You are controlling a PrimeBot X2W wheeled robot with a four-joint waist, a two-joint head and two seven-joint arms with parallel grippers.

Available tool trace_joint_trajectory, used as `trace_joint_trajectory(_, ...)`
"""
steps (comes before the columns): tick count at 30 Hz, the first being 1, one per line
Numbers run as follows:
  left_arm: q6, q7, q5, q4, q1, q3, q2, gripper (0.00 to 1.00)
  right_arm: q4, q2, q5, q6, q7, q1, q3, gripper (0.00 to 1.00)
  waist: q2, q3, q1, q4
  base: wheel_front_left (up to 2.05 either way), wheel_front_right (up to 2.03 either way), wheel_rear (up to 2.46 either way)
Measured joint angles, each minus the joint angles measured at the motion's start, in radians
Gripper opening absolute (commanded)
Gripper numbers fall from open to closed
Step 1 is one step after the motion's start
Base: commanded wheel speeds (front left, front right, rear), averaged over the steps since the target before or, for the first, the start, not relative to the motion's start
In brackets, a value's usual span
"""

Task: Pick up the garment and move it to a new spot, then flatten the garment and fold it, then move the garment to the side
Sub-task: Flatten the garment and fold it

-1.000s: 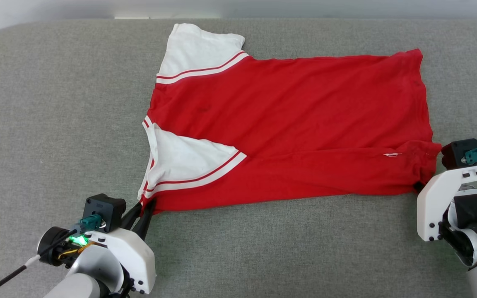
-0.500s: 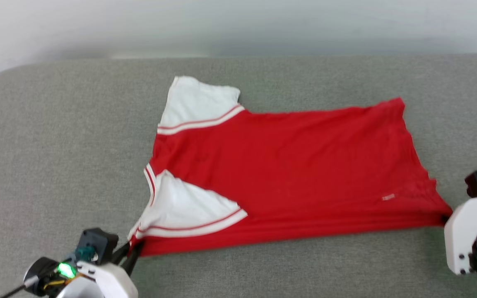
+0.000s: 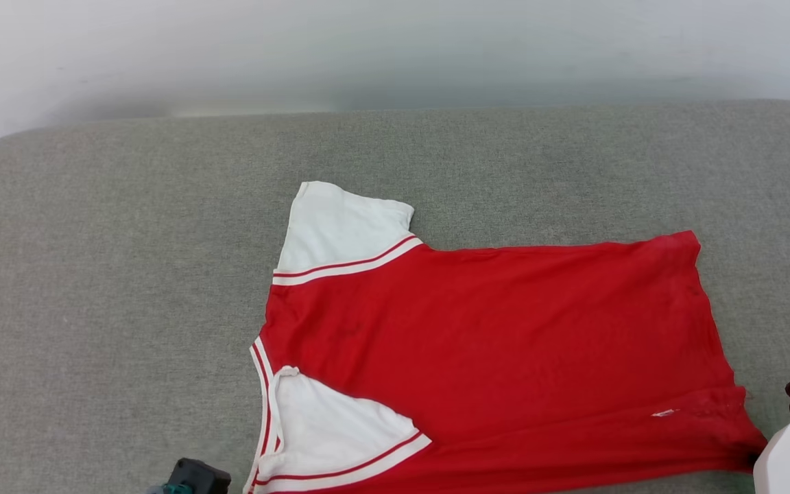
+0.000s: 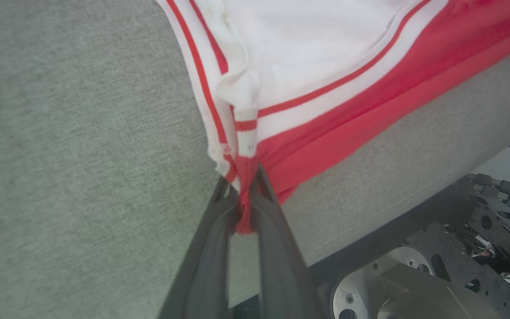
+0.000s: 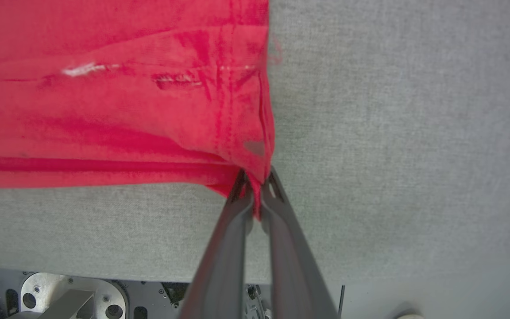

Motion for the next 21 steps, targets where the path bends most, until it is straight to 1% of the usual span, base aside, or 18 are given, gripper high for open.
trace_joint_trajectory(1,-0.002,0.001,-0.003,0.003,0.0,-0.004,-0.005,0.0,0.0,0.003,-0.004,0.0,-0.004,0.005,-0.003,0.04,0.0,0.001,0.0,0.0,0.0,0.0,0.0)
trace_joint_trajectory(2,-0.002,0.002,-0.004,0.007,0.0,-0.006,-0.01,0.07,0.001,0.007,-0.009,0.0,-0.011,0.005,-0.006,0.28,0.0,0.002,0.0,-0.001,0.0,0.0,0.0)
trace_joint_trajectory(3,-0.006,0.001,-0.004,0.012,0.0,-0.007,-0.015,0.46,0.003,0.013,-0.011,0.0,-0.015,0.005,-0.007,0.67,0.0,0.003,0.0,-0.001,0.0,0.0,0.0)
trace_joint_trajectory(4,-0.006,-0.001,-0.004,0.019,-0.001,-0.008,-0.016,0.93,0.008,0.02,-0.013,0.0,-0.021,0.005,-0.007,1.0,0.0,0.003,0.0,-0.001,0.0,0.0,0.0)
trace_joint_trajectory(5,-0.008,-0.002,-0.002,0.028,-0.003,-0.009,-0.016,1.0,0.014,0.025,-0.02,0.0,-0.027,0.005,-0.007,1.0,0.0,0.003,0.0,-0.001,0.0,0.0,0.0)
trace_joint_trajectory(9,-0.008,-0.027,0.002,0.048,-0.013,0.0,-0.03,1.0,0.019,0.031,-0.028,-0.001,-0.053,-0.008,-0.005,1.0,0.0,-0.002,0.0,-0.001,0.0,0.0,0.0)
trace_joint_trajectory(12,0.0,-0.075,-0.006,0.046,-0.021,0.026,-0.048,1.0,0.015,0.033,-0.028,-0.001,-0.099,-0.036,-0.011,1.0,-0.0001,-0.014,0.0,-0.001,0.0,0.0,0.0)
trace_joint_trajectory(15,0.011,-0.152,0.004,0.043,-0.031,0.06,-0.061,1.0,0.005,0.036,-0.028,-0.001,-0.159,-0.061,-0.016,1.0,-0.0001,-0.029,0.0,-0.001,0.0,0.0,0.0)
trace_joint_trajectory(19,0.037,-0.303,0.032,0.036,-0.05,0.115,-0.096,1.0,-0.021,0.045,-0.026,-0.001,-0.269,-0.097,-0.007,1.0,0.0,-0.05,0.0,-0.002,0.0,0.0,0.0)
trace_joint_trajectory(21,0.059,-0.383,0.047,0.035,-0.061,0.154,-0.118,1.0,-0.034,0.05,-0.021,-0.001,-0.335,-0.115,-0.002,1.0,0.0,-0.056,0.0,-0.003,0.0,0.0,0.0)
